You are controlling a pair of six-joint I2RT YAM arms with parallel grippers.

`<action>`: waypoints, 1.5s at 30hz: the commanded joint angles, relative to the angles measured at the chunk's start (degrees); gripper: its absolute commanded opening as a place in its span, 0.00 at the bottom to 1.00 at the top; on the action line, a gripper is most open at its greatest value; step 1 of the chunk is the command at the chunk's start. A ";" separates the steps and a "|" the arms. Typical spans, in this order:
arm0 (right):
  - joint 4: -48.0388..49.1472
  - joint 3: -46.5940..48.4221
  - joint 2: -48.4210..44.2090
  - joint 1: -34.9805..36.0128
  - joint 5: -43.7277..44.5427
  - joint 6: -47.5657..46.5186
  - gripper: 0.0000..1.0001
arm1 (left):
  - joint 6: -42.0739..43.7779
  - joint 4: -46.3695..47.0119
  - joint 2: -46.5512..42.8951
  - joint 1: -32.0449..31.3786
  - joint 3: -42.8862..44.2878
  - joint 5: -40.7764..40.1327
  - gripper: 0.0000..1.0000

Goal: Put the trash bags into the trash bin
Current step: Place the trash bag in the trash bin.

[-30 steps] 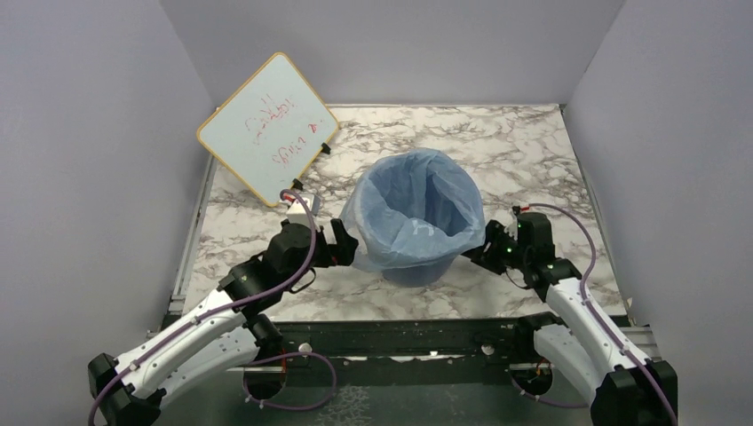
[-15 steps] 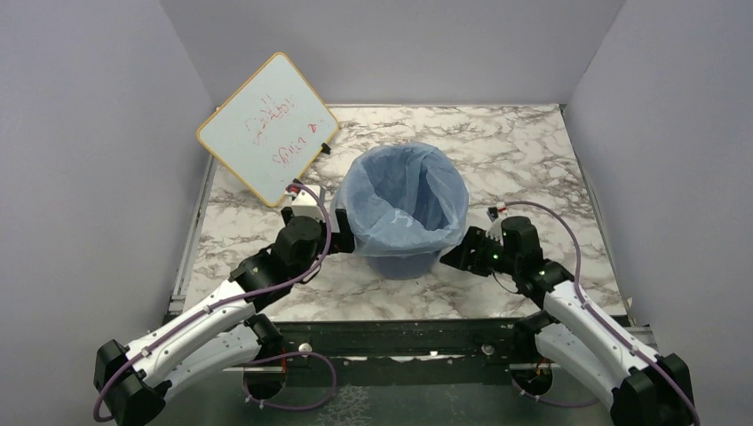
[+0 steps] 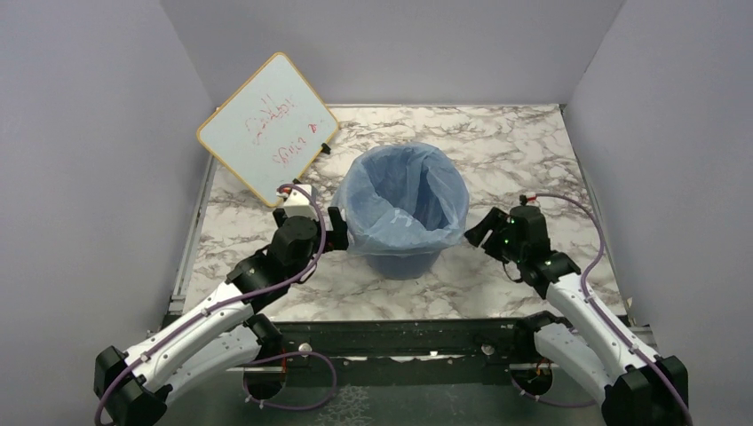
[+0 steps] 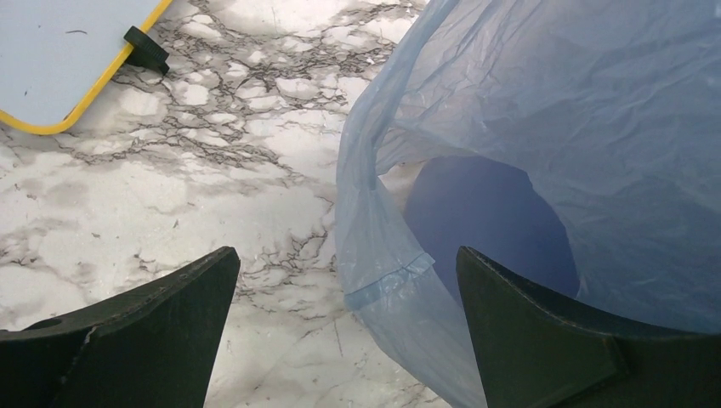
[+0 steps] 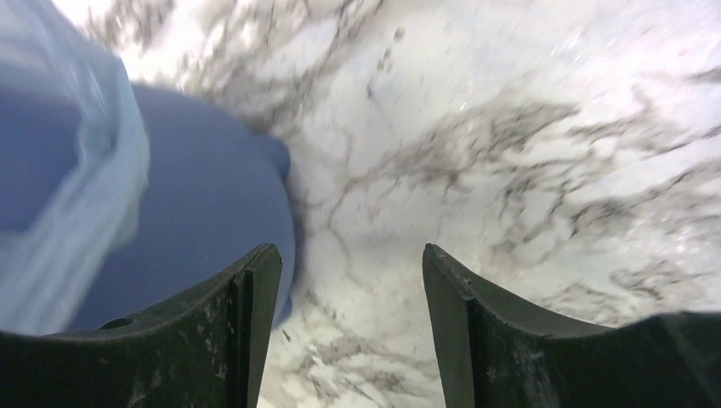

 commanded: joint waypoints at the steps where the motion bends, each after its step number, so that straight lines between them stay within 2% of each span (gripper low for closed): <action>1: 6.58 4.65 0.83 -6.75 0.06 -1.21 0.67 | -3.30 -3.59 -2.64 0.26 -0.42 -1.41 0.99; 5: 9.80 8.46 4.15 -10.20 -7.29 -3.36 0.67 | -4.40 -4.47 -4.79 0.26 -1.94 -2.03 0.99; 9: 14.63 11.88 10.65 -11.20 -21.56 -3.72 0.67 | -4.36 -4.96 -4.92 0.26 -1.92 -1.81 0.99; 14: 24.11 11.01 17.81 -11.26 -35.39 -0.70 0.68 | -4.37 -4.84 -3.37 0.26 -1.63 -0.83 0.99; 19: 25.73 9.86 22.24 -11.22 -44.23 -2.27 0.67 | -4.03 -4.68 -1.86 0.30 -1.52 -0.79 0.99; 25: 19.70 6.58 20.57 -11.28 -39.07 -4.62 0.61 | -2.32 -3.65 0.32 2.24 -1.06 -0.34 0.99; 29: 19.11 3.45 17.75 -11.26 -36.83 -4.17 0.59 | -0.61 -0.85 1.45 7.95 -1.25 7.60 0.99; 32: 16.14 1.78 14.85 -11.24 -31.44 -3.93 0.59 | -0.49 0.24 1.06 11.12 -1.35 12.31 0.99; 35: 15.78 -0.03 11.67 -11.37 -27.61 -2.36 0.58 | -0.49 -0.31 0.10 12.17 -1.68 13.31 0.99; 38: 16.81 -0.69 10.01 -11.36 -27.65 -0.97 0.58 | -0.53 -1.04 -1.06 13.52 -1.53 14.32 0.99; 45: 16.06 0.95 11.55 -11.38 -29.62 -1.35 0.59 | -3.44 3.42 -0.58 22.25 -0.37 31.86 0.99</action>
